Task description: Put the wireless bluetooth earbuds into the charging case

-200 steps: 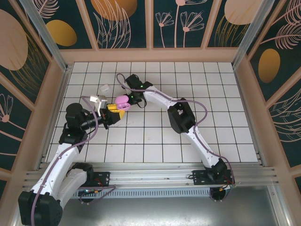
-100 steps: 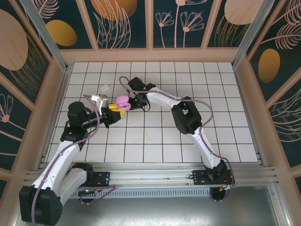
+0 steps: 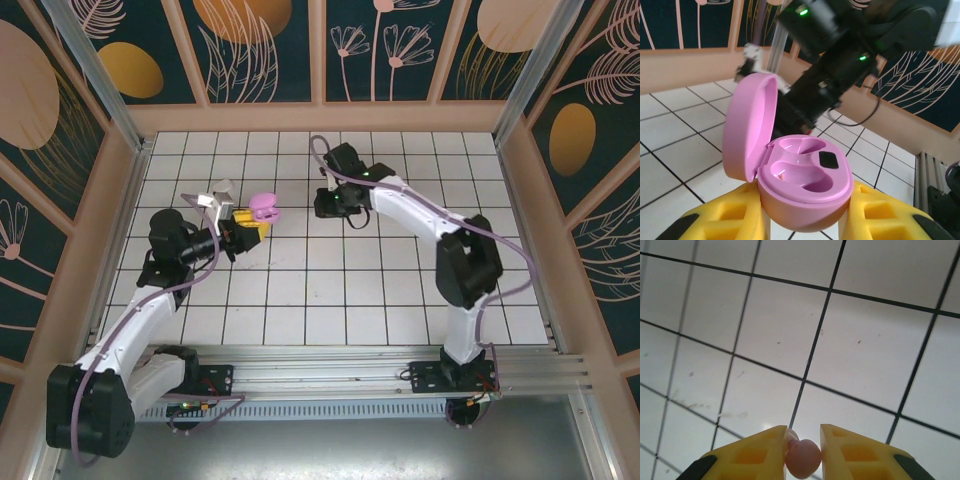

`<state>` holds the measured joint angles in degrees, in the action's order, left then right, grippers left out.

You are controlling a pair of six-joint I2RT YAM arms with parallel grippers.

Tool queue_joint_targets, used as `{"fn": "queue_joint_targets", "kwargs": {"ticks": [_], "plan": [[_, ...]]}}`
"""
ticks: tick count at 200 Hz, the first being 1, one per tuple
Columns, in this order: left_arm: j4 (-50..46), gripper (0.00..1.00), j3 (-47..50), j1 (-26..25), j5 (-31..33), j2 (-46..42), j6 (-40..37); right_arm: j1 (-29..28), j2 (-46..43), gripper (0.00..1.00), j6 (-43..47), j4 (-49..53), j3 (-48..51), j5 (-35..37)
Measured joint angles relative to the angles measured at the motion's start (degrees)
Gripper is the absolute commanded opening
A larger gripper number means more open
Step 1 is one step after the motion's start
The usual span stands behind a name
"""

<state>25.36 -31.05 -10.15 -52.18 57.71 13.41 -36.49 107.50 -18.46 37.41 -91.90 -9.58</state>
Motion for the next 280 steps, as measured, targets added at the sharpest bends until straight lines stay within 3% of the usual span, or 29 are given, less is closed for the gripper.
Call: {"fn": "queue_joint_targets", "kwargs": {"ticks": [69, 123, 164, 280], "plan": [[7.43, 0.19, -1.44, -8.63, 2.29, 9.99, -2.93, -1.03, -18.53, 0.24, -3.43, 5.79, 5.42, 1.9], [18.14, 0.18, -1.51, -11.56, 4.55, 16.57, -2.91, -4.17, -28.3, 0.24, -7.28, 9.62, 7.82, 2.73], [22.88, 0.18, -1.51, -13.92, 6.21, 18.88, -3.3, -6.64, -28.83, 0.24, -9.4, 9.53, 8.07, 3.78], [23.26, 0.17, -1.51, -16.87, 8.17, 19.19, -5.95, -10.88, -20.83, 0.24, -10.43, 7.8, 1.7, 4.11]]}}
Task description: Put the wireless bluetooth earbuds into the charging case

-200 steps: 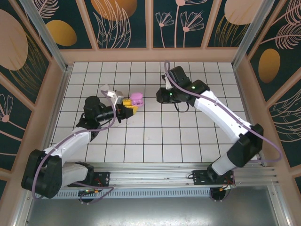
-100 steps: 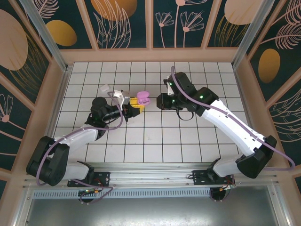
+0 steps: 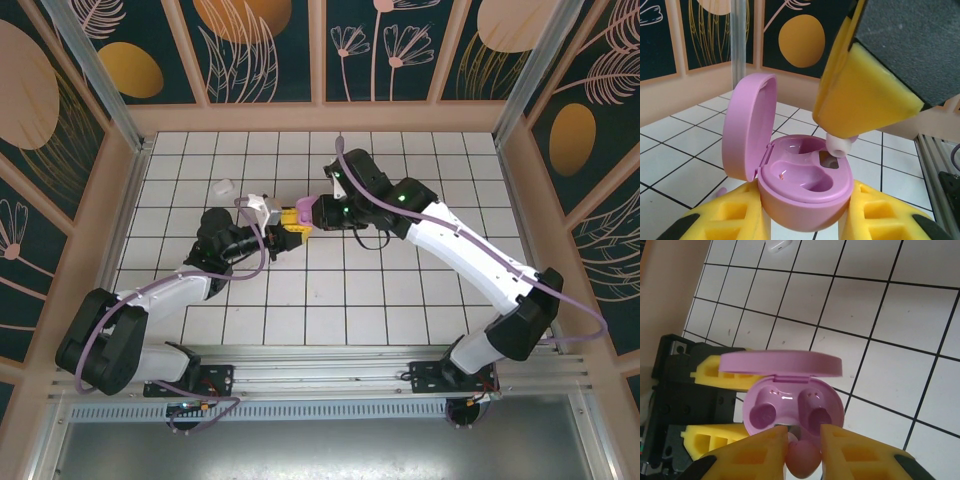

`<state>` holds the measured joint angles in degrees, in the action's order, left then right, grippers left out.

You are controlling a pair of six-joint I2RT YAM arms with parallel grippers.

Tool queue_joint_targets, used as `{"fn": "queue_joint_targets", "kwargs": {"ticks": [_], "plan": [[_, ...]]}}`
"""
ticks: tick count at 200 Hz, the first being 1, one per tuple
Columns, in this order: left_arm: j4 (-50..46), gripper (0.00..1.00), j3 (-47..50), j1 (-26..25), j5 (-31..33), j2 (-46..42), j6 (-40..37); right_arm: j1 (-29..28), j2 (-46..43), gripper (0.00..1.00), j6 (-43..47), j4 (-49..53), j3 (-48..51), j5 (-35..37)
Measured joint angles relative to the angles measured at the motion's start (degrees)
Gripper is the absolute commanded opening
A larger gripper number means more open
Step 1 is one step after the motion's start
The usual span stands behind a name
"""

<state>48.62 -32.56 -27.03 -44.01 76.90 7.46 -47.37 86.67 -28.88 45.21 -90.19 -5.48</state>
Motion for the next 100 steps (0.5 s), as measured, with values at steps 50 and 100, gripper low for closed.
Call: {"fn": "queue_joint_targets", "kwargs": {"ticks": [50, 100], "plan": [[-1.33, 0.17, -0.02, -0.11, 0.0, 0.0, -1.01, -0.15, 2.12, 0.24, 0.02, -0.22, -1.75, -0.17], [-2.89, 0.17, -0.04, -0.11, 0.63, -0.09, -1.9, -1.11, 3.5, 0.24, 0.07, -0.2, -3.5, -0.59]]}}
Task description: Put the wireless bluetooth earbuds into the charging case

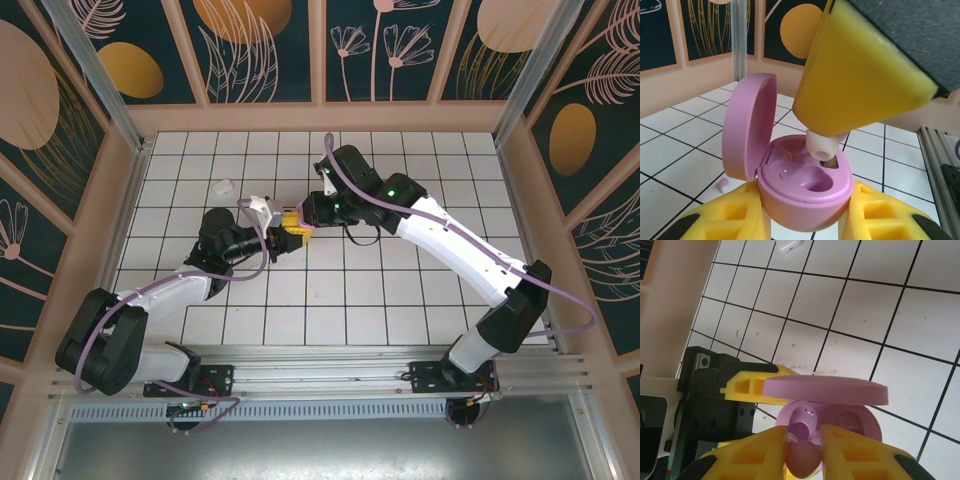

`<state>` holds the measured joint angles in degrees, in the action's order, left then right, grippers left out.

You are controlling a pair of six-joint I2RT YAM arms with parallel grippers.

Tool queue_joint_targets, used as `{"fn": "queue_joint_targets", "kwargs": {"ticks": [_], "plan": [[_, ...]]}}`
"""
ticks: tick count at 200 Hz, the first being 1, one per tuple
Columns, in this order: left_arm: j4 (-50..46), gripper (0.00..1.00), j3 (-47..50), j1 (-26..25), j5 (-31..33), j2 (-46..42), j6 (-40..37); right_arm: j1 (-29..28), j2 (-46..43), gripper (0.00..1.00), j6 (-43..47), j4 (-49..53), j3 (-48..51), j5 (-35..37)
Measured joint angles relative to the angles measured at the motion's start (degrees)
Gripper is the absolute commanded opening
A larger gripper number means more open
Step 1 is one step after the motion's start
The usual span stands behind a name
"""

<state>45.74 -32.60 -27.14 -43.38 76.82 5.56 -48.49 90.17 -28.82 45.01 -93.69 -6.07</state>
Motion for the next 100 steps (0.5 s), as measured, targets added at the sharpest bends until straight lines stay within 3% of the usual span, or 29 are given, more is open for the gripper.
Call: {"fn": "queue_joint_targets", "kwargs": {"ticks": [100], "plan": [[-2.71, 0.17, -0.87, 0.0, 0.59, -0.98, -1.51, -1.2, 1.53, 0.29, 0.66, 1.64, -0.9, 0.31]]}}
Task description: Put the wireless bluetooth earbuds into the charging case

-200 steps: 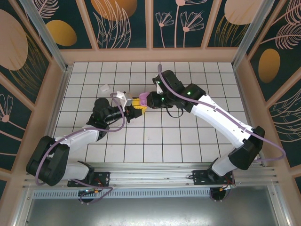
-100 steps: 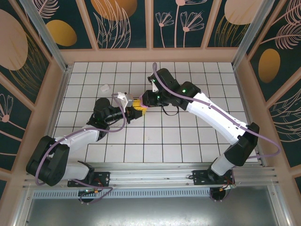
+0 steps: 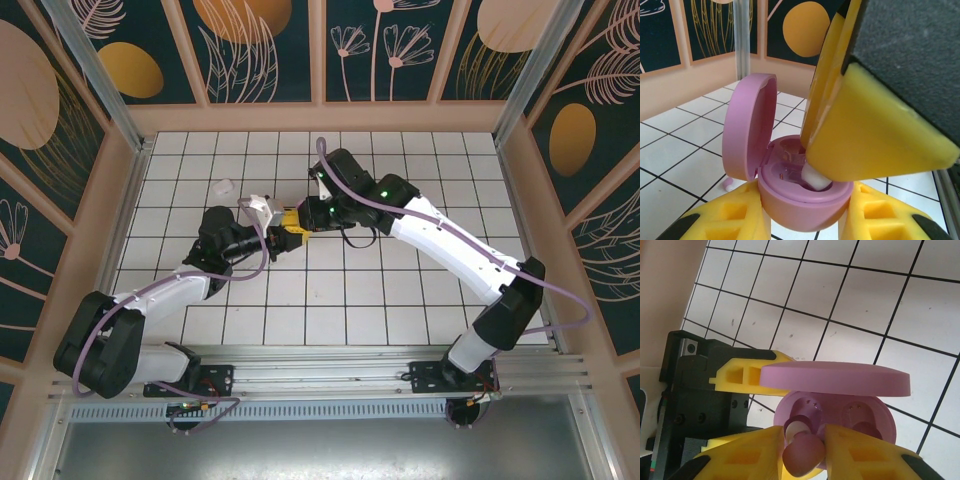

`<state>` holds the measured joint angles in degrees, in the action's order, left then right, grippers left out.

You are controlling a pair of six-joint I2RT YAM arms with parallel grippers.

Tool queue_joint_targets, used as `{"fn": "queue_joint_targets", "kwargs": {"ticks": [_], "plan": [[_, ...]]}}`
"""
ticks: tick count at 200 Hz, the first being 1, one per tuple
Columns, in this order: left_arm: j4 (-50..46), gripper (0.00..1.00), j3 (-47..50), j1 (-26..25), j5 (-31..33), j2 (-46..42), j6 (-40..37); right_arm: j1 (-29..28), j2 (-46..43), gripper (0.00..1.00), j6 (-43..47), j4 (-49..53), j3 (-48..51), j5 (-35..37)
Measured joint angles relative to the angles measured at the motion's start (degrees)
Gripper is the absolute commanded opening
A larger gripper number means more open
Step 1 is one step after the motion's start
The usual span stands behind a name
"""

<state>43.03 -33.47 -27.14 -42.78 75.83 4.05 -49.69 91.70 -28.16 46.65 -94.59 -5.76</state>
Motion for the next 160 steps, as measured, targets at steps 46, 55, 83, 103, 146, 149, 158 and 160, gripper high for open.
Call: {"fn": "queue_joint_targets", "kwargs": {"ticks": [46, 55, 83, 103, 146, 149, 158, 160], "plan": [[-0.81, 0.17, -0.09, 0.0, 0.24, 0.0, 0.02, -0.35, 1.14, 0.36, 0.85, 0.96, -1.29, 0.37], [-0.9, 0.17, -0.09, 0.0, 0.28, 0.0, 0.02, -0.35, 1.36, 0.37, 0.85, 1.14, -1.53, 0.39], [-0.9, 0.17, -0.09, 0.0, 0.42, 0.0, 0.0, -0.46, 1.75, 0.38, 0.85, 1.68, -2.34, 0.42], [-0.9, 0.17, -0.24, 0.0, 0.39, 0.0, 0.0, -0.46, 1.95, 0.38, 0.85, 1.99, -2.82, 0.79], [-0.87, 0.17, -0.76, 0.0, 0.39, 0.0, -0.02, -0.46, 2.01, 0.38, 0.85, 2.43, -3.69, 1.31], [-0.87, 0.17, -0.79, 0.0, 0.37, 0.0, -0.02, -0.46, 2.03, 0.38, 0.85, 2.49, -3.76, 1.33], [-0.85, 0.17, -0.85, 0.0, 0.37, 0.0, -0.04, -0.46, 2.03, 0.38, 0.85, 2.71, -3.91, 1.49], [-0.87, 0.17, -0.85, 0.0, 0.35, 0.0, -0.04, -0.46, 2.05, 0.38, 0.85, 2.78, -3.96, 1.51]]}}
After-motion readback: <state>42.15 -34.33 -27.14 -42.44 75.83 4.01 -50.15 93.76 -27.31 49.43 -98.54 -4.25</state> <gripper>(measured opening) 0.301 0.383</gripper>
